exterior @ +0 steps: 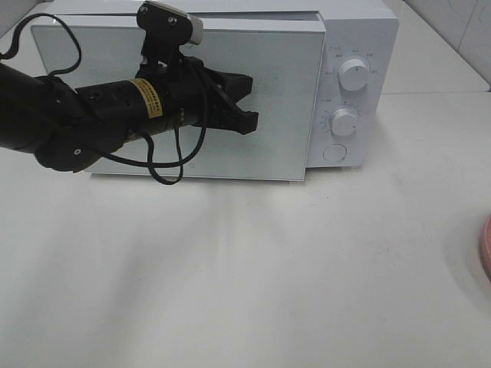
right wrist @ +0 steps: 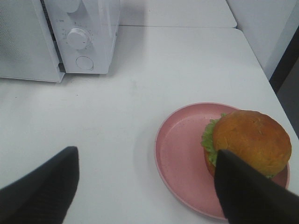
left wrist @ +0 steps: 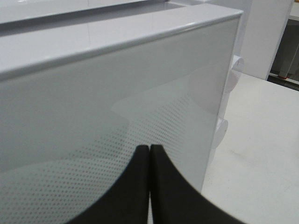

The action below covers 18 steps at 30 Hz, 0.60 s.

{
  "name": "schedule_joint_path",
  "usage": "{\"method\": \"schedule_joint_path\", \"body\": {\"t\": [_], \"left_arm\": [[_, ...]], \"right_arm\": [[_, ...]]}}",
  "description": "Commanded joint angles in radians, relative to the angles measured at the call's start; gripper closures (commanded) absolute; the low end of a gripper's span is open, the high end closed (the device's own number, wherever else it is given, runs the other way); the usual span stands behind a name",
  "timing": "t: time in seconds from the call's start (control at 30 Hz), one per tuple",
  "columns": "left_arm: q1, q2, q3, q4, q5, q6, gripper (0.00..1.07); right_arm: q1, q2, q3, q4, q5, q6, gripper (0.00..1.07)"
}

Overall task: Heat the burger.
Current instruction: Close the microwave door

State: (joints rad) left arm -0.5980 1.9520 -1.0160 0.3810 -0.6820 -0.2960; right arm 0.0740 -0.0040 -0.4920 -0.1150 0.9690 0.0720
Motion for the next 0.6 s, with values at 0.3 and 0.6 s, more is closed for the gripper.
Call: {"method": "schedule_joint_path", "body": {"t": [0.3, 0.6], "left_arm": [[-0.023, 0.057, -0.088, -0.044, 0.032, -0.004, 1.07], [-0.027, 0.109, -0.183, -0.044, 0.060, -0.007, 1.07]], "right_arm": [[-0.005, -0.026, 0.003, 0.002, -0.007, -0.014, 0.32], [-0.005, -0.026, 0.003, 0.002, -0.007, -0.014, 0.32]]}}
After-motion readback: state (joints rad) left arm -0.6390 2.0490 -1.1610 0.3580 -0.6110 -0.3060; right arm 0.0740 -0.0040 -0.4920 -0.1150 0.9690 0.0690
